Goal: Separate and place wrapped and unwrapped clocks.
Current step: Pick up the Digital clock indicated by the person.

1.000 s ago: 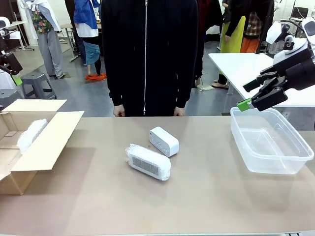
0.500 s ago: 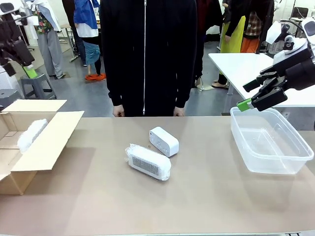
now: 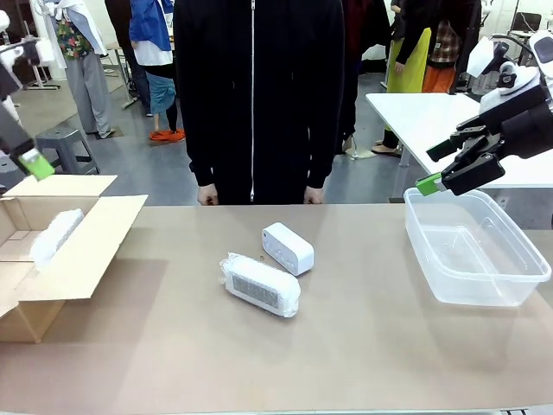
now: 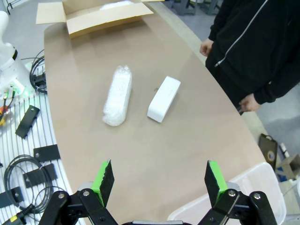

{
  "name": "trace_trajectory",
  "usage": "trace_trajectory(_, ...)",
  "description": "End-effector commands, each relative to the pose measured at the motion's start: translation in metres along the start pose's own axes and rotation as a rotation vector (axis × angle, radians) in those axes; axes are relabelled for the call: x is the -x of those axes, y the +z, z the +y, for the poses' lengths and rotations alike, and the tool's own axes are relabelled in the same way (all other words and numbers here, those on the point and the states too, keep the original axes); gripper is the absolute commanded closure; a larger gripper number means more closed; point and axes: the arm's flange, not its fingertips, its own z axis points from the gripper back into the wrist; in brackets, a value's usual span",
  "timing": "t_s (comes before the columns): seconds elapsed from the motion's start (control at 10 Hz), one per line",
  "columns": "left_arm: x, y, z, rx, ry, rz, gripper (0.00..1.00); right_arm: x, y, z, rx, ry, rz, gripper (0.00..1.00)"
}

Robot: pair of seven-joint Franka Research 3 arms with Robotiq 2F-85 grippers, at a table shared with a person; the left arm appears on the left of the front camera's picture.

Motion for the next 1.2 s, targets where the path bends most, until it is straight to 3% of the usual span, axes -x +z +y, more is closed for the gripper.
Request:
trace_trajectory(0.0, 0.013, -0.013, -0.014, -0.008, -0.064, -0.19, 0.0, 0.0, -0.002, 0.0, -0.016, -0.001, -0.011, 0.0)
trace_trajectory(0.3, 0.007, -0.016, -0.04, -0.018, -0.092, -0.39, 0.0, 0.0, -0.002, 0.0, -0.016, -0.001, -0.011, 0.0)
trace_trajectory(1.1, -0.003, -0.034, -0.047, -0.029, -0.178, -0.443, 0.0, 0.0, -0.002, 0.0, -0.016, -0.001, -0.011, 0.0)
